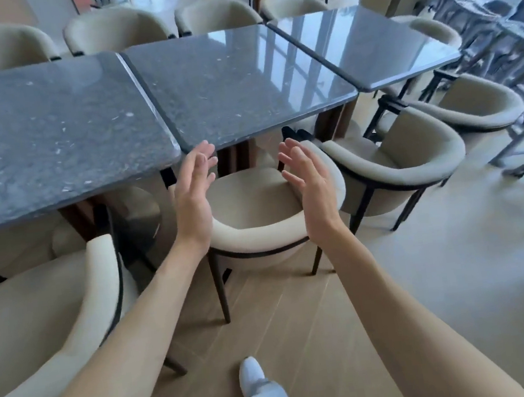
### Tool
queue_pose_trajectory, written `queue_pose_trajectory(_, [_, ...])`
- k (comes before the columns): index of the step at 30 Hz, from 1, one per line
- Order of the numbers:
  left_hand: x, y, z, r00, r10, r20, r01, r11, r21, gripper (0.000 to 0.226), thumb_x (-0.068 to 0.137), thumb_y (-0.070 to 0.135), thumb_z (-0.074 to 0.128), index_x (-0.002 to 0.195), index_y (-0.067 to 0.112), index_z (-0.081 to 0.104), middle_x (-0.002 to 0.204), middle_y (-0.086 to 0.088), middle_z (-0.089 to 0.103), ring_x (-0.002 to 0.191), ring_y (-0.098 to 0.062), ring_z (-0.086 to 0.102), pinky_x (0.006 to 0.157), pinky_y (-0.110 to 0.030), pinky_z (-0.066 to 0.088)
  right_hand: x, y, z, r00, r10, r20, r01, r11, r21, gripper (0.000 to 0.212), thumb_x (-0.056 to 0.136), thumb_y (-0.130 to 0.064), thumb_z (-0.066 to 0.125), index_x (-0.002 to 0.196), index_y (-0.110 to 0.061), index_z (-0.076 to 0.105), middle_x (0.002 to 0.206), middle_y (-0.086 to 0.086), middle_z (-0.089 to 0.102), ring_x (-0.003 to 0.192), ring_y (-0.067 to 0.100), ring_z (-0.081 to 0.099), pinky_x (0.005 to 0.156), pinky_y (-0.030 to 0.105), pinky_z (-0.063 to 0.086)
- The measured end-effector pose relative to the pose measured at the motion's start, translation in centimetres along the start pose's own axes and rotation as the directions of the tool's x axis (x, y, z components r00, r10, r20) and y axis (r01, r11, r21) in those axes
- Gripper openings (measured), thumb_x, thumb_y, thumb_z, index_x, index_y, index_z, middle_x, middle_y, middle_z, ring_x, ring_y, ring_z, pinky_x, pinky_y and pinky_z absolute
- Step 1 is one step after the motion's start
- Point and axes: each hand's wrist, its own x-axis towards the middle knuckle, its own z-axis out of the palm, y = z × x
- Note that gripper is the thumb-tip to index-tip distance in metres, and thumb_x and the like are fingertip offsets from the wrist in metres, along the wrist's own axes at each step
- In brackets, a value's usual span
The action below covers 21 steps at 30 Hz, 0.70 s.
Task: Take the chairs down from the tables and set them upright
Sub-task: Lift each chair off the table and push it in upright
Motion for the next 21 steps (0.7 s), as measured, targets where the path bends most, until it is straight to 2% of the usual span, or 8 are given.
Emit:
queue_pose_trajectory(3, [2.4, -5.4, 3.2, 0.994, -0.106, -0.036, 0.109, 0.990, 0.085, 0.049, 0.099, 0.050, 0.042, 0.136, 0.021, 0.057, 0.139, 0.003, 0.060, 0.128, -0.011, 0.057, 0.112, -0.032, 0.042, 5.5, 3.3, -2.7, 0.993, 0.102, 0.064, -0.093, 0.987, -0.130, 0.038, 0.093, -0.045, 0.056, 0.126, -0.028, 0.064, 0.129, -0.005, 0.067, 0.124, 0.010, 0.061, 0.110, 0.039, 0.047])
queue_pose_trajectory(6, [3.5, -10.6, 5.7, 0.960, -0.279, -0.018, 0.274, 0.930, 0.245, 0.051, 0.102, 0.050, 0.047, 0.144, 0.023, 0.052, 0.137, 0.011, 0.057, 0.131, -0.009, 0.053, 0.105, -0.018, 0.040, 10.4, 6.9, -5.8, 0.969, 0.195, 0.153, -0.110, 0.892, -0.439, 0.045, 0.100, -0.037, 0.058, 0.141, -0.020, 0.056, 0.139, -0.003, 0.061, 0.128, 0.012, 0.057, 0.111, 0.035, 0.044])
queue_pose_trajectory(8, [3.9, -14.0, 7.1, 0.907, -0.419, -0.046, 0.406, 0.841, 0.357, 0.048, 0.100, 0.053, 0.050, 0.143, 0.030, 0.051, 0.135, 0.012, 0.058, 0.128, -0.010, 0.053, 0.095, -0.016, 0.039, 13.5, 9.8, -7.8, 0.916, 0.314, 0.252, -0.068, 0.738, -0.671, 0.055, 0.098, -0.035, 0.061, 0.148, -0.017, 0.047, 0.148, 0.000, 0.054, 0.136, 0.017, 0.050, 0.112, 0.033, 0.040])
queue_pose_trajectory(11, [4.0, -19.3, 8.0, 0.800, -0.596, -0.060, 0.497, 0.605, 0.622, 0.064, 0.091, 0.064, 0.057, 0.147, 0.035, 0.046, 0.146, 0.002, 0.055, 0.133, -0.021, 0.051, 0.111, -0.035, 0.037, 16.6, 14.8, -11.0, 0.757, 0.545, 0.361, 0.169, 0.371, -0.913, 0.075, 0.093, -0.036, 0.068, 0.156, -0.016, 0.032, 0.157, 0.007, 0.039, 0.145, 0.026, 0.036, 0.116, 0.041, 0.035])
queue_pose_trajectory(13, [3.9, -22.6, 8.7, 0.751, -0.660, -0.031, 0.370, 0.381, 0.847, 0.086, 0.080, 0.071, 0.065, 0.151, 0.031, 0.040, 0.151, -0.003, 0.050, 0.140, -0.027, 0.045, 0.117, -0.042, 0.033, 18.1, 18.0, -13.3, 0.638, 0.665, 0.388, 0.388, 0.158, -0.908, 0.089, 0.086, -0.042, 0.074, 0.157, -0.017, 0.027, 0.158, 0.008, 0.034, 0.147, 0.029, 0.029, 0.118, 0.051, 0.030])
queue_pose_trajectory(15, [3.8, -25.4, 9.4, 0.730, -0.684, 0.009, 0.124, 0.146, 0.981, 0.106, 0.070, 0.078, 0.069, 0.154, 0.025, 0.034, 0.156, -0.005, 0.043, 0.145, -0.027, 0.037, 0.119, -0.046, 0.028, 19.3, 20.5, -15.5, 0.550, 0.725, 0.415, 0.589, 0.016, -0.808, 0.101, 0.078, -0.047, 0.080, 0.157, -0.019, 0.024, 0.157, 0.008, 0.032, 0.147, 0.031, 0.025, 0.119, 0.063, 0.020])
queue_pose_trajectory(18, [2.8, -27.9, 11.0, 0.733, -0.680, -0.005, -0.117, -0.133, 0.984, 0.123, 0.062, 0.077, 0.074, 0.156, 0.016, 0.022, 0.160, -0.005, 0.030, 0.150, -0.024, 0.022, 0.118, -0.061, 0.016, 20.1, 22.8, -17.8, 0.483, 0.720, 0.498, 0.719, -0.002, -0.695, 0.113, 0.071, -0.042, 0.088, 0.157, -0.024, 0.017, 0.155, 0.006, 0.028, 0.146, 0.034, 0.020, 0.109, 0.078, 0.020])
queue_pose_trajectory(21, [2.7, -28.8, 11.8, 0.754, -0.656, -0.020, -0.168, -0.222, 0.960, 0.121, 0.063, 0.062, 0.084, 0.153, 0.008, 0.023, 0.157, -0.009, 0.033, 0.151, -0.026, 0.022, 0.121, -0.059, 0.011, 20.2, 23.3, -18.3, 0.490, 0.694, 0.527, 0.739, -0.011, -0.674, 0.121, 0.071, -0.038, 0.089, 0.159, -0.033, 0.006, 0.158, 0.000, 0.021, 0.149, 0.041, 0.010, 0.097, 0.085, 0.028])
